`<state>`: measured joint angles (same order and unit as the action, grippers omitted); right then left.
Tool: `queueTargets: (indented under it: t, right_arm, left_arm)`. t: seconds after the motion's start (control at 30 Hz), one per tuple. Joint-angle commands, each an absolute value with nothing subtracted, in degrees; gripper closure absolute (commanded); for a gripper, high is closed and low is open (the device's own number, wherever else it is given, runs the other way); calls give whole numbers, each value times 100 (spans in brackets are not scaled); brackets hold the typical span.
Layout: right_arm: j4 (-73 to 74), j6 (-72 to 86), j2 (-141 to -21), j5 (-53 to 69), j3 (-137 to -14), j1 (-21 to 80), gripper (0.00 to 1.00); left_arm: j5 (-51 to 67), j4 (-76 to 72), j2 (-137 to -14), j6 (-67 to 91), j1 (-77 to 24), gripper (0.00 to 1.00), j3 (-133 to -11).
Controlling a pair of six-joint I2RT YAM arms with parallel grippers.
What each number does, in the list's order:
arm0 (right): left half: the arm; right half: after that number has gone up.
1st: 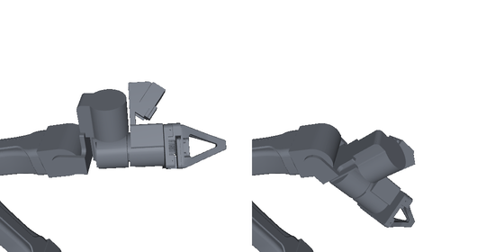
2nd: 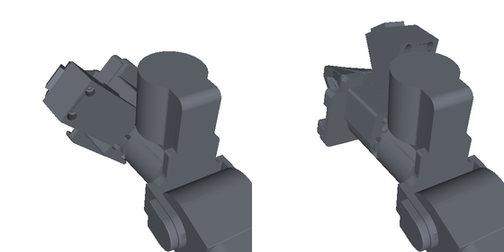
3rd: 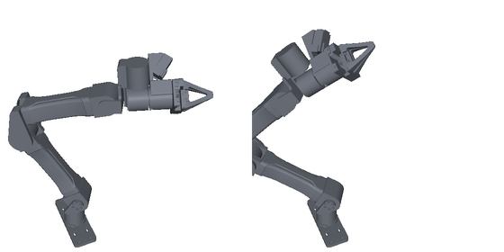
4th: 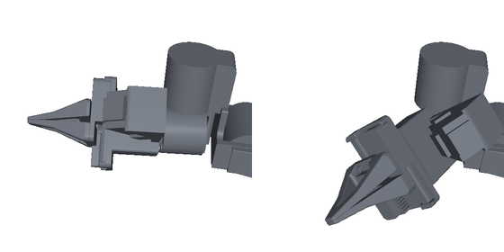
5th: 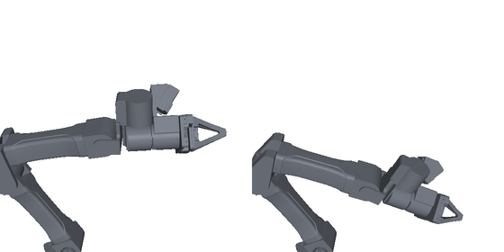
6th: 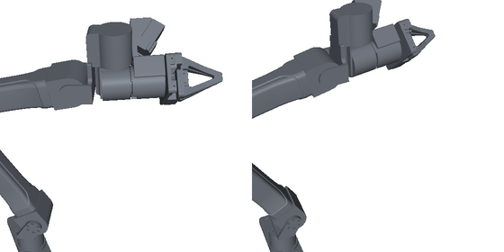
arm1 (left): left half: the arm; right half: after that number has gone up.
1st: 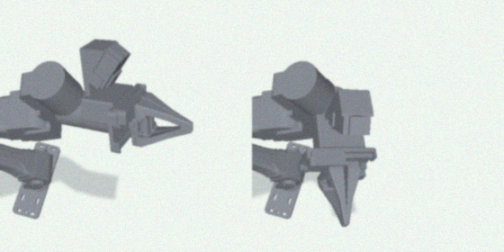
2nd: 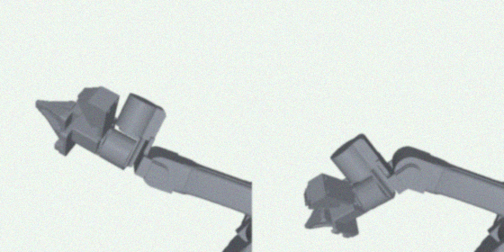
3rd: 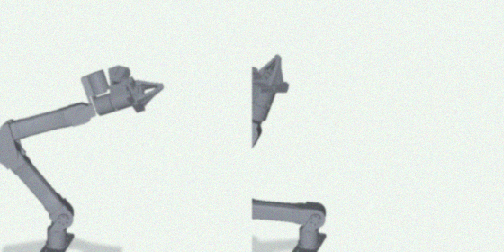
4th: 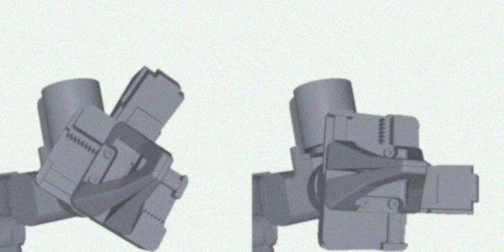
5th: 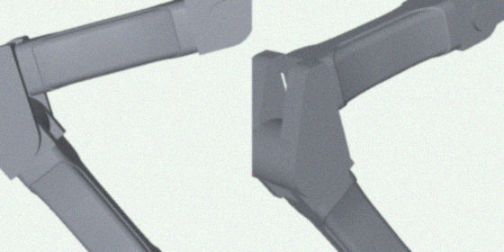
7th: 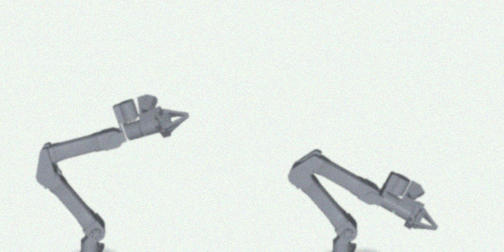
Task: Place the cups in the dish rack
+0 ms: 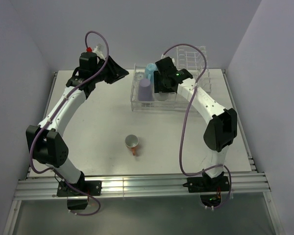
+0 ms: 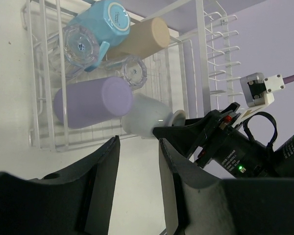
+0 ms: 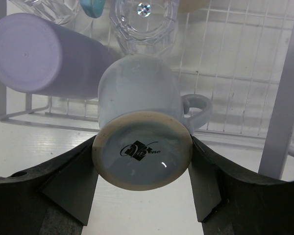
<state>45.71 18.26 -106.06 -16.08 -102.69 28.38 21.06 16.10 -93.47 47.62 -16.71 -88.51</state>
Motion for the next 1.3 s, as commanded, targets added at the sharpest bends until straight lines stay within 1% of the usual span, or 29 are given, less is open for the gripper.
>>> queueTargets:
  t: [0.0, 0.57, 0.97, 1.0, 1.03, 1.1, 1.13, 1.2, 1.23, 1.27]
  right_arm:
    - [4272, 1705, -10802, -1793, -10565, 2786, 100]
    - [4500, 1617, -11452, -1890, -10801, 2979, 100]
    - [4588, 1661, -11654, -1898, -10890, 2979, 100]
    - [4597, 1679, -11646, -1942, -10890, 2979, 96]
    - [4597, 1679, -11637, -1977, -10890, 2997, 90]
    - [4632, 1679, -11602, -2030, -10925, 2997, 82]
    - [4684, 1679, -11593, -2065, -10968, 3006, 74]
    - [4720, 1679, -11584, -2223, -10995, 3041, 67]
    - [4772, 1696, -11575, -2258, -11030, 3041, 58]
    - [4772, 1705, -11558, -2294, -11030, 3050, 54]
  left_arm:
    - [2118, 1644, -9132, 4614, -1644, 57, -9105]
    - [2188, 1617, -9202, 4641, -1617, 57, -9009]
    - [2206, 1652, -9220, 4597, -1573, 57, -8974]
    - [2206, 1652, -9228, 4597, -1573, 57, -8974]
    - [2215, 1652, -9237, 4588, -1573, 57, -8974]
    - [2224, 1652, -9246, 4597, -1573, 57, -8965]
    - [2232, 1661, -9246, 4597, -1573, 57, -8965]
    - [2232, 1661, -9255, 4605, -1573, 57, -8965]
    - [2232, 1661, -9255, 4588, -1573, 56, -8956]
    - [2224, 1679, -9255, 4588, -1573, 56, -8947]
